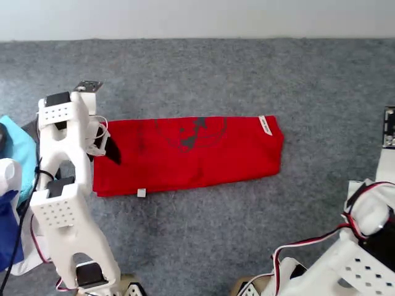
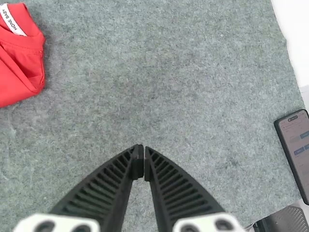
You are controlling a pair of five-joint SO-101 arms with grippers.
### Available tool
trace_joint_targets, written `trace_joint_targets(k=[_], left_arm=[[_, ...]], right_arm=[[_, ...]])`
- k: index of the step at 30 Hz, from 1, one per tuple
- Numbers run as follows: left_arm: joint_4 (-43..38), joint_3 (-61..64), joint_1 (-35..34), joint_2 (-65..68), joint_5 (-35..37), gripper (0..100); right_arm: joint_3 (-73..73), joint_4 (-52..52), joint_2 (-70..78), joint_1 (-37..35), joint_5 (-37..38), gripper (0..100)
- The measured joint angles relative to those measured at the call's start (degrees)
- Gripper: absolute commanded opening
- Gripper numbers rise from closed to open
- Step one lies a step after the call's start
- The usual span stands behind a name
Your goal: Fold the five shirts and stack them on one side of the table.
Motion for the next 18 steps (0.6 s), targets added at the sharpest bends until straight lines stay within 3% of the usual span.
trace_joint_targets(k=[11,18], left_arm=[[-1.58,-2.11,2.29,5.80,1.14,2],[0.09,-4.57,3.78,7.12,1.23,1]], right_arm=[[0.00,0.00,0.00,0.00,0.00,0.9],[0.00,0.00,0.00,0.00,0.00,0.9]])
